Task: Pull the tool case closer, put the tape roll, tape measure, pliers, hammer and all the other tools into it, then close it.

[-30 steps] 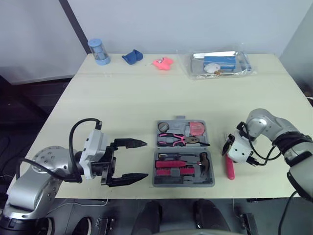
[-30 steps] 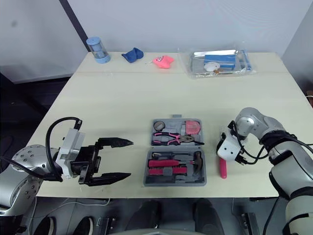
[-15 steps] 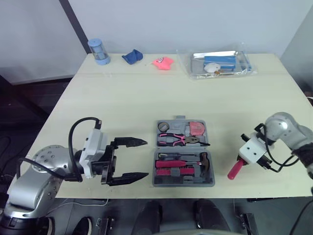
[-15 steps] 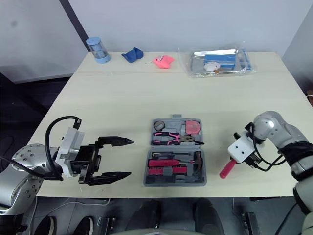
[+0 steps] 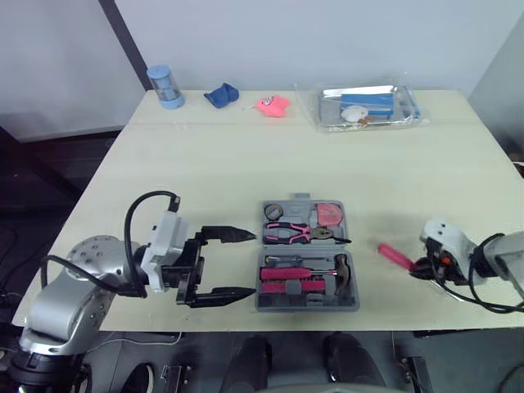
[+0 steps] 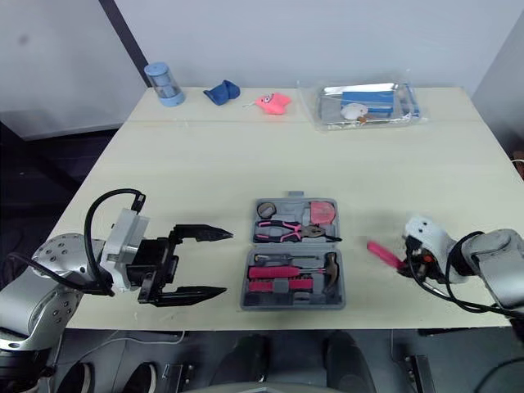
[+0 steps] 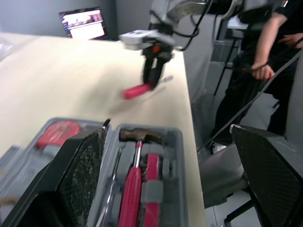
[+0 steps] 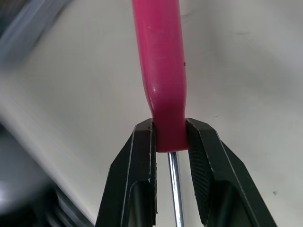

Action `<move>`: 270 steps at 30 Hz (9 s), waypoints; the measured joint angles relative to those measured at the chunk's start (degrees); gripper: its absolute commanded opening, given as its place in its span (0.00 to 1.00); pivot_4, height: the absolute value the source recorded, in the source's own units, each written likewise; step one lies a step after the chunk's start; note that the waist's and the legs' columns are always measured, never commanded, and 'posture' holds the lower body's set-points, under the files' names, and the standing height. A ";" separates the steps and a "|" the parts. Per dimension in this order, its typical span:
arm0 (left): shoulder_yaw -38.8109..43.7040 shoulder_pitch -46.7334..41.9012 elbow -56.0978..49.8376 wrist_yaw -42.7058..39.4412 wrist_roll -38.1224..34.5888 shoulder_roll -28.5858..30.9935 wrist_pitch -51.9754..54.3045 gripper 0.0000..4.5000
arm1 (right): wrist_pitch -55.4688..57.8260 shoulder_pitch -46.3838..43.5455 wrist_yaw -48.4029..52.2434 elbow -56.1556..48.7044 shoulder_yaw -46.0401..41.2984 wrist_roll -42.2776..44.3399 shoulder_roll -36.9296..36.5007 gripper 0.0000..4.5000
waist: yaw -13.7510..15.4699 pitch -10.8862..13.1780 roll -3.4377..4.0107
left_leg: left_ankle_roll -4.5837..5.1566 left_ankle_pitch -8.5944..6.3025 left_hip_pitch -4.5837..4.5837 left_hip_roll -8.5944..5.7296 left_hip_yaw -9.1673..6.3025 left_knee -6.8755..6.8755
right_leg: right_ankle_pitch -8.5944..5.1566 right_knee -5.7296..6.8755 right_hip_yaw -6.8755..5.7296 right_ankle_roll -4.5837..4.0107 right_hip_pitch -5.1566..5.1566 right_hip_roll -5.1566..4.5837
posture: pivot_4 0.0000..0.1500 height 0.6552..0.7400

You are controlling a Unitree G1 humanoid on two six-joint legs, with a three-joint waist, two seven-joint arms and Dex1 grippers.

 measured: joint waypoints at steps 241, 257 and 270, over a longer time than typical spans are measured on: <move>-15.58 -29.60 73.83 -3.77 37.47 -21.47 -34.45 0.01 | -62.01 -7.77 0.48 32.86 13.38 -0.94 16.30 0.00 | 0.00 -0.19 -0.41 | 0.00 0.03 -0.12 -0.06 0.13 0.23 | -0.01 0.77 0.15 -0.02 -0.47 0.02 | 1.00 1.00; -15.74 -27.08 68.92 -4.21 37.39 -22.03 -31.48 0.01 | -58.38 -5.91 3.07 28.96 13.26 -0.55 14.72 0.00 | -0.09 -0.19 -0.41 | 0.01 0.03 -0.12 -0.06 0.13 0.23 | -0.01 0.77 0.16 -0.02 -0.47 0.02 | 1.00 1.00; -17.15 -23.91 62.41 -5.39 37.08 -21.20 -27.52 0.01 | -57.19 -4.59 4.40 27.27 13.07 -0.19 13.27 0.00 | -0.11 -0.19 -0.41 | 0.01 0.03 -0.12 -0.06 0.13 0.23 | -0.01 0.76 0.16 -0.02 -0.47 0.02 | 1.00 1.00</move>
